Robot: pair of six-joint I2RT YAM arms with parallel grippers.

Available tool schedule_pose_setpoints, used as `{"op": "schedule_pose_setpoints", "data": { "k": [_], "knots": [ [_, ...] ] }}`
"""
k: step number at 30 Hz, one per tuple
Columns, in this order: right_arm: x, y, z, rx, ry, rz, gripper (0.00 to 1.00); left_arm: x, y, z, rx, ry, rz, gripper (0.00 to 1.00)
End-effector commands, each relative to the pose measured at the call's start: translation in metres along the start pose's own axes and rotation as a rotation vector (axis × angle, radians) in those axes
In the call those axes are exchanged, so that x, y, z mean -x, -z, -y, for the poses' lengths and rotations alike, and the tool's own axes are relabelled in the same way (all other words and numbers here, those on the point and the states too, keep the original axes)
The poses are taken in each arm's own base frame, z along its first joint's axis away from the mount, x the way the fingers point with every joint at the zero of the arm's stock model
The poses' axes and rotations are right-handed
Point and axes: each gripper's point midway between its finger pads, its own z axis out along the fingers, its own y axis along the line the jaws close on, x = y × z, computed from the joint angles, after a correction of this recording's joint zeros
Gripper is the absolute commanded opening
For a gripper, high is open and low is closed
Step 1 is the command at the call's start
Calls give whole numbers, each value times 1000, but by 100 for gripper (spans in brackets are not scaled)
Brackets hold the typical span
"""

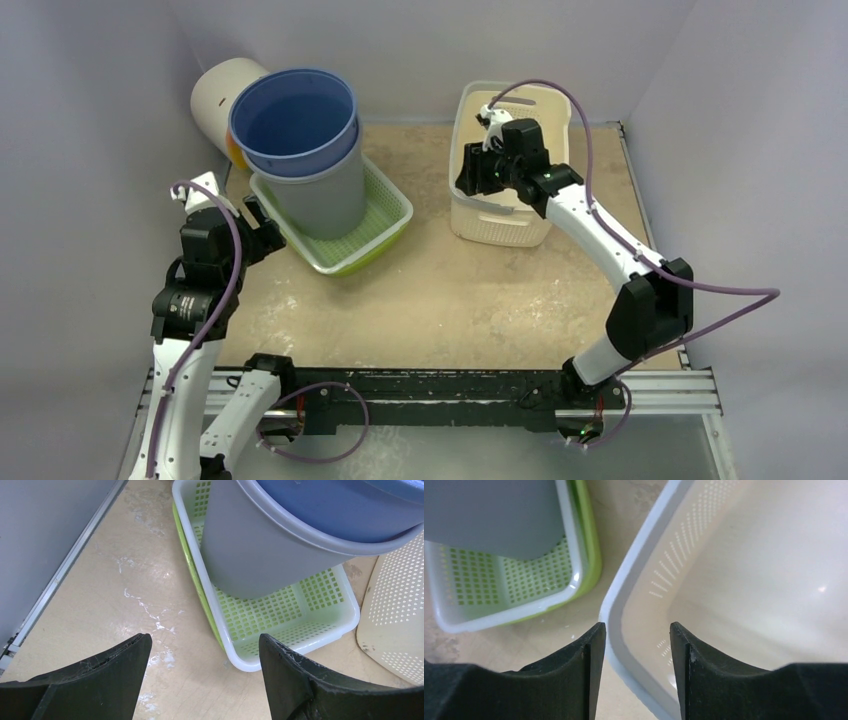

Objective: Turn the large container upside down

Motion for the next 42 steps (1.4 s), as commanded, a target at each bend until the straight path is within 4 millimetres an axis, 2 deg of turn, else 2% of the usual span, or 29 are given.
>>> {"op": "schedule_pose_setpoints", "data": {
  "k": [1,8,12,16,20,22,25,26,29,30,32,35,40,42],
  "knots": [
    [20,7,6,-89,29,12,53,9,-1,8,-32,29,39,79],
    [13,-12,-21,-125,98,-52,54,5,0,6,-31,39,41,79],
    [6,-31,-14,-196,-15,-103,56,4,2,4,-29,39,41,79],
    [4,-50,5,-348,-118,-138,57,3,5,2,-28,35,44,79],
    [3,-62,22,-472,-159,-153,59,3,8,-1,-16,26,45,79],
    [-1,-67,22,-462,-156,-166,60,3,9,-3,-10,21,45,80],
    [5,-75,26,-479,-140,-145,59,3,10,-6,1,12,45,80],
    [6,-77,27,-485,-141,-142,56,2,10,-7,5,9,45,80],
    [5,-80,28,-489,-140,-145,17,3,10,-8,11,4,45,80],
    [5,-80,28,-485,-141,-145,9,3,10,-9,14,4,46,80],
    [4,-80,26,-457,-133,-143,0,3,11,-11,22,4,50,80],
    [17,-73,13,-359,-144,-94,0,4,11,-13,32,-3,54,80],
    [76,-40,-18,-133,-162,110,0,6,11,-16,49,-18,60,81],
    [92,-30,-20,-121,-164,143,0,7,11,-16,52,-22,65,81]
  ]
}}
